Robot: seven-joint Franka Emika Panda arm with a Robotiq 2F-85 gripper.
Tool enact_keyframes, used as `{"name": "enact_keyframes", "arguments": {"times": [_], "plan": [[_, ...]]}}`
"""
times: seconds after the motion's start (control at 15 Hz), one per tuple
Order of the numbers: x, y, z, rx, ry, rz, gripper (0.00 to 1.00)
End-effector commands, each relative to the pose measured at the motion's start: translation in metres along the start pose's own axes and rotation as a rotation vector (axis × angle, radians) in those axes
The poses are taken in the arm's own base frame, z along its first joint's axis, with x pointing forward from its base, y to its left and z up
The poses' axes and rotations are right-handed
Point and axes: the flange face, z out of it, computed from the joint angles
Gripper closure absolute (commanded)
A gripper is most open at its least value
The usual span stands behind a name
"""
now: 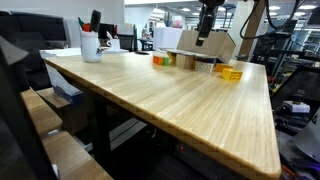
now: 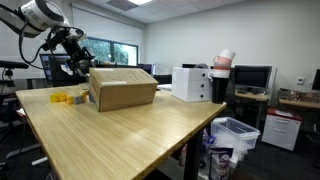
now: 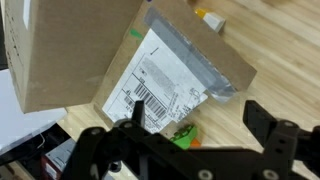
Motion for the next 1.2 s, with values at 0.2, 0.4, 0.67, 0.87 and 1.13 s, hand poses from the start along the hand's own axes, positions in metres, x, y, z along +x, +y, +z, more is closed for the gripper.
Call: {"name": "enact_keyframes", "arguments": {"times": [0.2,0.4,0.67,0.87,1.13], "plan": [[0.002,-0.007,0.02,-0.003,-0.036,0.037,0.0],[0.002,-0.011,0.024,0.001,-0.048,0.033,0.0],[0.0,-0.02,0.031,0.004,-0.073,0.015,0.0],[-0.002,-0.032,0.036,0.004,-0.091,-0.004,0.0],[-0.003,-0.046,0.043,-0.001,-0.109,-0.019,0.0]]}}
